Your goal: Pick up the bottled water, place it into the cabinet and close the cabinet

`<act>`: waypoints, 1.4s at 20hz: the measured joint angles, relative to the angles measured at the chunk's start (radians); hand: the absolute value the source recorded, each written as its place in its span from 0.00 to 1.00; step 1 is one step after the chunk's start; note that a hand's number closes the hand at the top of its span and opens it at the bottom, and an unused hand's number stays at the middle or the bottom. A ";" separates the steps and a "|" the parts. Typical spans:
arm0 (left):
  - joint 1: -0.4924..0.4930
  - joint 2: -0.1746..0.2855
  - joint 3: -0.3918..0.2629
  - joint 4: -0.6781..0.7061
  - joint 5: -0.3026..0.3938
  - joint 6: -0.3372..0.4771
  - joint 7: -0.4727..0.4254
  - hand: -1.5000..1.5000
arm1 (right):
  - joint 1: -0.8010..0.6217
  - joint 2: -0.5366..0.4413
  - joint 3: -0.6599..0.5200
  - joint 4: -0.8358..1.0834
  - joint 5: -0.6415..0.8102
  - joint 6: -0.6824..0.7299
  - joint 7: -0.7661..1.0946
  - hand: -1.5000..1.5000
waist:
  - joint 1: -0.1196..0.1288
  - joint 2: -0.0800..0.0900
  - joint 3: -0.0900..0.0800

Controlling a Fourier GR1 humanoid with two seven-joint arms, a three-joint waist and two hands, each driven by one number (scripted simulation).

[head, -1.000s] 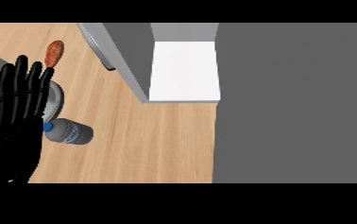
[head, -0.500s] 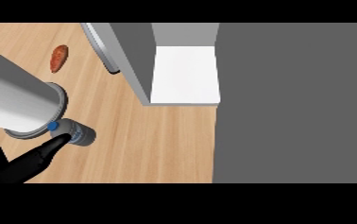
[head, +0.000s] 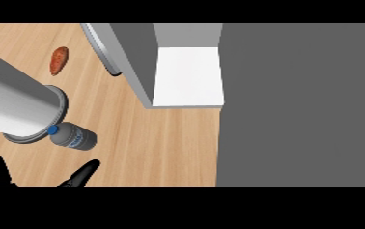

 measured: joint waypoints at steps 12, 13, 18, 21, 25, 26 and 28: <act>0.101 0.000 -0.220 -0.022 -0.157 0.142 0.021 0.00 | 0.183 0.002 -0.027 -0.025 0.004 0.090 -0.100 0.00 | -0.005 0.001 0.000; 0.110 0.001 -0.228 -0.022 -0.158 0.144 0.016 0.00 | 0.205 0.004 -0.027 -0.024 0.004 0.102 -0.117 0.00 | -0.005 0.000 0.000; 0.114 0.011 -0.196 -0.016 -0.133 0.146 0.015 0.00 | 0.271 0.013 -0.022 -0.029 0.009 0.133 -0.167 0.00 | -0.004 0.001 -0.001; 0.103 0.008 -0.158 0.005 -0.099 0.146 0.020 0.00 | 0.307 0.016 -0.026 -0.031 0.011 0.153 -0.199 0.00 | -0.007 0.002 -0.001; 0.077 0.006 -0.086 0.047 -0.013 0.145 0.008 0.00 | 0.352 0.026 -0.010 -0.034 0.016 0.171 -0.236 0.00 | -0.007 0.002 -0.002; 0.082 0.008 -0.077 0.051 0.018 0.142 -0.005 0.00 | 0.359 0.021 -0.016 -0.036 0.016 0.174 -0.237 0.00 | -0.005 0.001 -0.002; 0.057 0.005 -0.027 0.082 0.084 0.138 -0.037 0.00 | 0.378 0.021 -0.010 -0.038 0.018 0.181 -0.250 0.00 | -0.006 0.001 -0.003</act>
